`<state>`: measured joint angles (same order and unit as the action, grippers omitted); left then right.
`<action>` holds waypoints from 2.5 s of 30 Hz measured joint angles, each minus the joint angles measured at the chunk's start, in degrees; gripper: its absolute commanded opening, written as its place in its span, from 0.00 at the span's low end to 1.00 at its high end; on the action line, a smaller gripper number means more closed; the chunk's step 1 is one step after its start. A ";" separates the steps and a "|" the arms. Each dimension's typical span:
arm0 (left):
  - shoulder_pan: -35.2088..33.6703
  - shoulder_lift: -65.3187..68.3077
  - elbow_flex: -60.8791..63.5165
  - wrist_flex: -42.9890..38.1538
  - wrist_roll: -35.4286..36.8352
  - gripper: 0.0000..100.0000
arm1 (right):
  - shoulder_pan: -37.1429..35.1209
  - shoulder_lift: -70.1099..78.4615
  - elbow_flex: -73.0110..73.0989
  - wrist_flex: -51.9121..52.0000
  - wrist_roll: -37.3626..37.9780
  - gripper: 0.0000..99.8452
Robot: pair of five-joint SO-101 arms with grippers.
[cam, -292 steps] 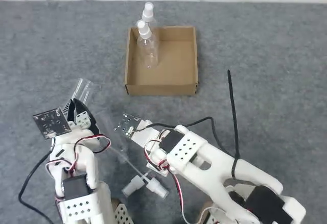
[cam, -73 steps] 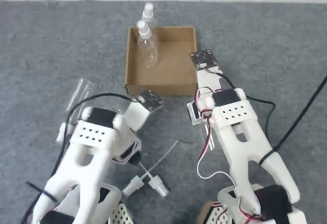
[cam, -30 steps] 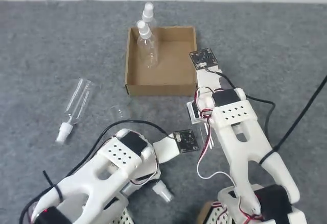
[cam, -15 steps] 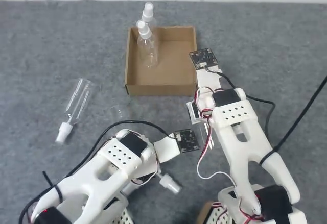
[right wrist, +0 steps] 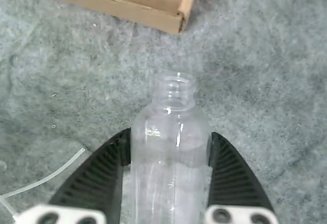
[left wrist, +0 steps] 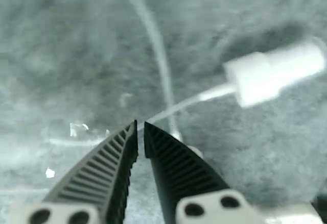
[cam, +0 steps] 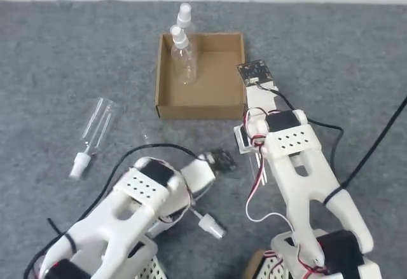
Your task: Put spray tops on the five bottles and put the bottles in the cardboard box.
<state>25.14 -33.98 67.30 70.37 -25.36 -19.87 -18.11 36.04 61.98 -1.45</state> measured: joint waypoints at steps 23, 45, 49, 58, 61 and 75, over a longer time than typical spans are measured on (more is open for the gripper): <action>-0.70 0.00 -0.79 1.05 0.00 0.32 | 0.88 0.00 0.00 -0.62 0.00 0.10; 3.60 0.00 -0.70 -3.78 7.56 0.29 | 0.88 0.00 0.00 -1.14 0.00 0.10; 3.60 0.00 -0.70 -3.87 8.35 0.24 | 0.88 0.00 0.00 -1.14 0.00 0.10; 5.80 1.05 -0.70 -3.87 9.05 0.22 | 0.88 0.00 0.00 -1.14 0.00 0.10; 5.80 6.86 -2.11 -3.87 9.41 0.19 | 0.88 0.00 0.00 -1.14 0.00 0.10; 6.15 14.95 -7.65 -2.81 10.99 0.01 | 0.88 0.00 0.00 -1.14 0.00 0.10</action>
<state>31.30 -19.03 59.65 67.56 -14.37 -18.99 -18.11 36.04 60.84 -1.45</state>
